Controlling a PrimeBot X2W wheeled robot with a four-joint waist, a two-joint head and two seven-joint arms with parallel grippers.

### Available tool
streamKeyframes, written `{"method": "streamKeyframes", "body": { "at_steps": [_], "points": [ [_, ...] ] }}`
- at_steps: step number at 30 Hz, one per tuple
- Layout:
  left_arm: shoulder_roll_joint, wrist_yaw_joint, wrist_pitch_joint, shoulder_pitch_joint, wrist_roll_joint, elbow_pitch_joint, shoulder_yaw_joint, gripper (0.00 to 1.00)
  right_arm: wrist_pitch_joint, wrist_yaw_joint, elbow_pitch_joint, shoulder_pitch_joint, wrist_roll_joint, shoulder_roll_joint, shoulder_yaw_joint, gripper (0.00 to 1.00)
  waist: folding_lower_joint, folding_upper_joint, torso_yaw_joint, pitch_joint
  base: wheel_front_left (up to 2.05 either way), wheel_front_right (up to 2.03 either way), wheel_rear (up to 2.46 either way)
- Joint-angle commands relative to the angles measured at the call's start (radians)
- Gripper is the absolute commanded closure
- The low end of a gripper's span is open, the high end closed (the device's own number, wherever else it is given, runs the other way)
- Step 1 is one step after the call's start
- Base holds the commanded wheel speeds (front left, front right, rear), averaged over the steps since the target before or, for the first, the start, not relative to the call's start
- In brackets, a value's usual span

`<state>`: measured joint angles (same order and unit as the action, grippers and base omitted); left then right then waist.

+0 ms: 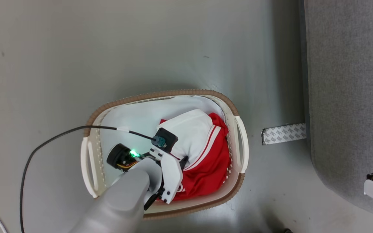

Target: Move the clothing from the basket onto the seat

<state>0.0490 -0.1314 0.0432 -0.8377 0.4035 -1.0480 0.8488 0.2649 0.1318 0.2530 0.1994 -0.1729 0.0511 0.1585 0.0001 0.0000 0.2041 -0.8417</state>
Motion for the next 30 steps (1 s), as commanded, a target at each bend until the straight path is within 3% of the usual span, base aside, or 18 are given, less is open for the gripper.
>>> {"method": "streamKeyframes", "body": {
  "at_steps": [1,2,5,6,13,19,30],
  "points": [
    [0.004,0.002,-0.002,-0.014,0.025,0.0,0.014,0.0,0.0,-0.002,0.006,-0.019,0.008,0.0,-0.002,0.0,-0.0001,0.0,0.008,-0.016,0.0,0.0,0.0],
    [0.004,0.002,-0.003,-0.02,0.034,0.005,0.026,0.09,0.0,-0.002,0.009,-0.023,0.011,0.0,-0.003,0.0,-0.0001,0.0,0.01,-0.024,0.0,0.0,0.0],
    [0.004,0.002,-0.009,-0.027,0.065,0.019,0.06,0.8,0.0,-0.002,0.015,-0.03,0.016,0.0,-0.003,0.0,-0.0001,0.0,0.013,-0.038,0.0,0.0,0.0],
    [0.004,0.002,-0.012,-0.029,0.078,0.025,0.075,1.0,0.0,-0.002,0.015,-0.035,0.017,0.001,-0.002,0.0,-0.0001,0.0,0.013,-0.04,0.0,0.0,0.0],
    [0.003,0.002,-0.047,-0.039,0.166,0.063,0.165,1.0,0.0,-0.002,0.011,-0.023,0.021,0.006,0.011,0.0,-0.0001,0.0,-0.004,-0.01,0.0,0.0,0.0],
    [0.007,0.002,-0.107,-0.034,0.246,0.084,0.207,1.0,0.0,-0.002,-0.019,-0.033,0.026,0.01,0.002,0.0,-0.0001,0.0,-0.028,0.09,0.0,0.0,0.0],
    [0.074,0.002,-0.216,-0.051,0.356,0.182,0.234,1.0,0.0,-0.002,-0.072,-0.066,0.025,0.032,0.02,0.0,-0.0001,0.0,-0.102,0.305,0.0,0.0,0.0]
  ]
}}
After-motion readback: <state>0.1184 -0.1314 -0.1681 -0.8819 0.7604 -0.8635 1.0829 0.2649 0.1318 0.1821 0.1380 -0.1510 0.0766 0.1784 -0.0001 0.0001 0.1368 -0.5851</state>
